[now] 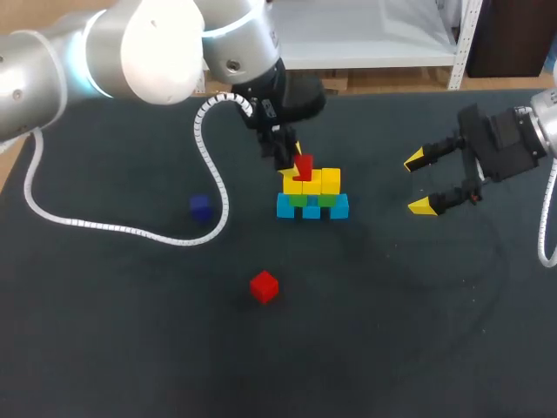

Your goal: Place the blue cubes, place green cubes on the blue cubes, place the yellow cubes on the green cubes, then place the red cubes on the yellow cubes, and place purple cube on the red cubes.

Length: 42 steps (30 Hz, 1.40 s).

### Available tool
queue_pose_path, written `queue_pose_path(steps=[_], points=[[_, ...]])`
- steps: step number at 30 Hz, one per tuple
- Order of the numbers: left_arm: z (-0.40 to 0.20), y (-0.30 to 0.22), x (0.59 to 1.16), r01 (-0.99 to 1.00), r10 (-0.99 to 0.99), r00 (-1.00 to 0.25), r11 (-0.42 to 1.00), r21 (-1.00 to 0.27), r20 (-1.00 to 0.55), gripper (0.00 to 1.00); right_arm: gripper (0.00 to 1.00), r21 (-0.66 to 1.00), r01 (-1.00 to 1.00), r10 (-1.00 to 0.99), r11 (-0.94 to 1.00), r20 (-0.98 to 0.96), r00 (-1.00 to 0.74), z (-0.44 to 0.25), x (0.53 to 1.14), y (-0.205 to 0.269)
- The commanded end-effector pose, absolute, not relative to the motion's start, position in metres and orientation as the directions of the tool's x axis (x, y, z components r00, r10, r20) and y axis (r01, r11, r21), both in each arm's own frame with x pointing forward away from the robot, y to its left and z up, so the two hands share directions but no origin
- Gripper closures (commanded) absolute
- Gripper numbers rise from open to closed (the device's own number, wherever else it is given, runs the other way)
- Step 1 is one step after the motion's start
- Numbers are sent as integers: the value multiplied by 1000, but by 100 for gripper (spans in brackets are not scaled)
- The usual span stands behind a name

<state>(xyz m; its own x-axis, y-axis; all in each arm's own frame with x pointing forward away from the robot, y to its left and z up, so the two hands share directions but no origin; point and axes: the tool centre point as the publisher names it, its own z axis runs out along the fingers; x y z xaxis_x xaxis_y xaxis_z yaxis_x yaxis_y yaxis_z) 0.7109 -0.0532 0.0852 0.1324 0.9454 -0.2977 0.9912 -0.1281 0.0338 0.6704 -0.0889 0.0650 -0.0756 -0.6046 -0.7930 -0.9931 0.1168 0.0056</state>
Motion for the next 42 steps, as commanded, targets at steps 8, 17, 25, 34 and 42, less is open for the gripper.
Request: queue_pose_path(steps=[8,17,25,34,42], points=[[84,-54,714,991,945,135,-132,28,-298,52,0,5,-993,-603,116,-794,-74,64,671,-89],[92,-49,711,991,938,136,-132,35,-320,0,0,5,-993,-603,116,-794,-74,64,671,-89],[110,-15,689,990,933,139,-124,66,-333,0,0,5,-993,-603,116,-794,-74,64,671,-89],[116,33,668,981,907,191,-162,110,-375,0,0,5,-993,-603,116,-794,-74,64,671,-89],[110,72,656,943,828,331,-303,135,-453,0,0,5,-993,-603,116,-794,-74,64,671,-89]])
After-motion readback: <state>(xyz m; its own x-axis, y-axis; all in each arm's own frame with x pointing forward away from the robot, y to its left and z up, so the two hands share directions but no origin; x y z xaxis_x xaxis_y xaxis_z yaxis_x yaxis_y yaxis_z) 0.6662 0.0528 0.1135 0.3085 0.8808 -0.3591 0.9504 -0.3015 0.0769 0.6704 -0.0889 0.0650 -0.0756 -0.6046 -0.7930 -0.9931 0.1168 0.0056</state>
